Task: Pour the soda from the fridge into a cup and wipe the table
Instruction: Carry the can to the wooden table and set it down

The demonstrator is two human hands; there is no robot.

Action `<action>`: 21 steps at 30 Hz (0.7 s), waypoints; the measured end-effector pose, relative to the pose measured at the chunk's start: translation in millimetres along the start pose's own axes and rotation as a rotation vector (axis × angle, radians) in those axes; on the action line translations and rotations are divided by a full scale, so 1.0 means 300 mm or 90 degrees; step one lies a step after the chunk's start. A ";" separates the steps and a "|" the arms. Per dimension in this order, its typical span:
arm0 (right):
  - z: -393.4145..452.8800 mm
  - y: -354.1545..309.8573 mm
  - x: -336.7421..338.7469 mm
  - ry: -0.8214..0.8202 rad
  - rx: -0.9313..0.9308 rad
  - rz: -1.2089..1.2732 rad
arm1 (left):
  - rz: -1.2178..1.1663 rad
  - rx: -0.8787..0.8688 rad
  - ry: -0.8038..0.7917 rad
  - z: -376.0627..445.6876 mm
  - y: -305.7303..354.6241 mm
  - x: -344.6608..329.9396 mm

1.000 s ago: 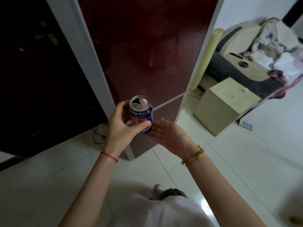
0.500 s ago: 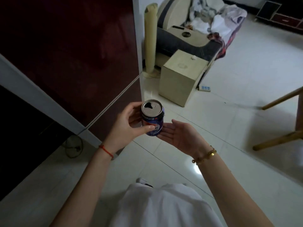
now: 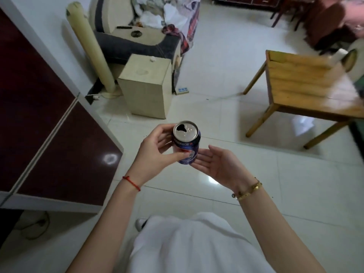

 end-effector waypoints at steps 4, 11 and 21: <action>-0.125 -0.126 0.267 0.052 0.047 0.033 | -0.008 -0.005 -0.062 0.053 0.033 -0.312; -0.295 -0.315 0.671 0.139 0.122 0.119 | 0.017 -0.028 -0.165 0.136 0.111 -0.802; -0.371 -0.531 1.063 0.235 0.207 0.244 | 0.095 -0.062 -0.299 0.341 0.207 -1.307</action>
Point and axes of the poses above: each hand's wrist, its own z-axis towards the middle knuckle, its own x-axis out of the back of the hand, y = z × x, the point moved 10 cm from there along z, towards the middle knuckle, and after that the axes turned 8 degrees about x, right-handed, at the moved point
